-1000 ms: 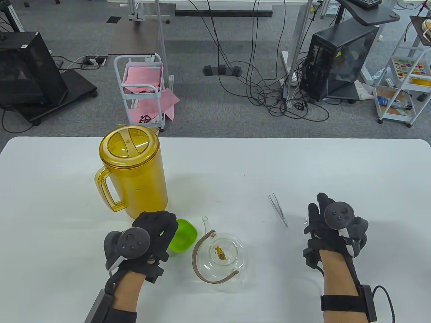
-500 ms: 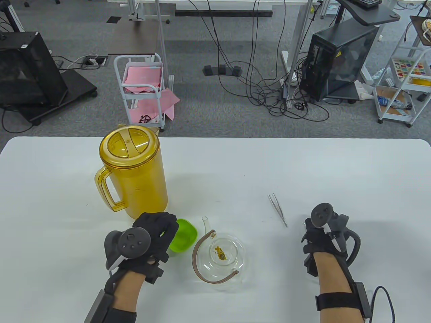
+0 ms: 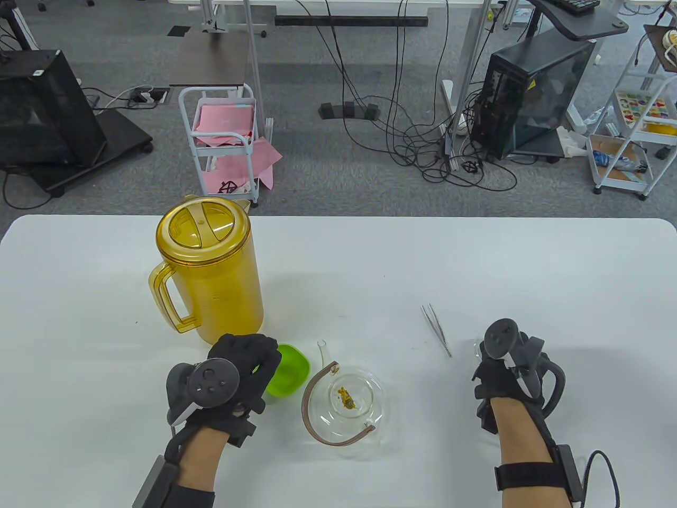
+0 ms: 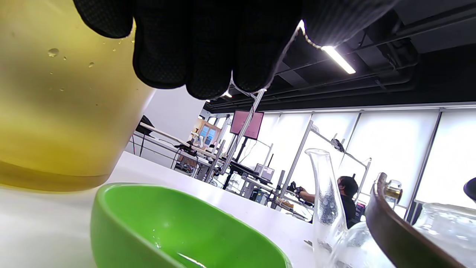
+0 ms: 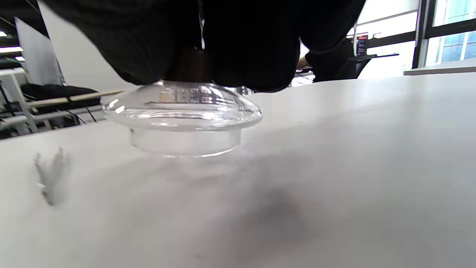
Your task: Make chrysanthemum tea
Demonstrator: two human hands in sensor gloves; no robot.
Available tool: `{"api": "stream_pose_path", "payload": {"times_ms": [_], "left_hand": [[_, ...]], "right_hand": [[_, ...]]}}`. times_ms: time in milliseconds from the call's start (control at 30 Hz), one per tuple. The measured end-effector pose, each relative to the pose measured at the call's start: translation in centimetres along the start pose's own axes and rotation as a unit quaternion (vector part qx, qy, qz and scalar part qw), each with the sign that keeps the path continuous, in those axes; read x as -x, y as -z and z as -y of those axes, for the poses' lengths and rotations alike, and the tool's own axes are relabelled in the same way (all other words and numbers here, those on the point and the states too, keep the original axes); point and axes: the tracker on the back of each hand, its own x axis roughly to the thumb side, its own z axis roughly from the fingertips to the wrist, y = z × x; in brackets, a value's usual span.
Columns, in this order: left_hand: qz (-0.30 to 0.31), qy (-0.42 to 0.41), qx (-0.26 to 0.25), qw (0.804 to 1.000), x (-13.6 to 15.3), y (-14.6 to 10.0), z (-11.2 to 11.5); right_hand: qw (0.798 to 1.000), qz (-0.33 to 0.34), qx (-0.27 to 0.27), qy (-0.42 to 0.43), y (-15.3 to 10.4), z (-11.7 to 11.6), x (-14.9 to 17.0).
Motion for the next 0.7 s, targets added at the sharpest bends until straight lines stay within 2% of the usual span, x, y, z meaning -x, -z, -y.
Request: {"api": "stream_pose_path", "payload": {"times_ms": [67, 167, 300, 467, 700], "left_hand": [[0.000, -0.001, 0.000, 1.000, 0.0, 0.0, 0.0], [-0.001, 0.001, 0.003, 1.000, 0.1, 0.1, 0.1], [-0.003, 0.003, 0.007, 1.000, 0.1, 0.1, 0.2], [-0.002, 0.002, 0.008, 1.000, 0.1, 0.1, 0.3], [-0.002, 0.002, 0.014, 1.000, 0.0, 0.1, 0.4]], "right_hand": [[0.996, 0.053, 0.066, 0.036, -1.1, 1.9, -1.2], [0.984, 0.117, 0.107, 0.082, -2.7, 3.6, -3.0], [0.963, 0.215, 0.112, 0.116, -5.0, 5.1, -5.8], [0.929, 0.337, 0.083, 0.131, -8.1, 5.7, -9.4], [0.892, 0.435, 0.065, 0.104, -12.2, 5.8, -12.8]]}}
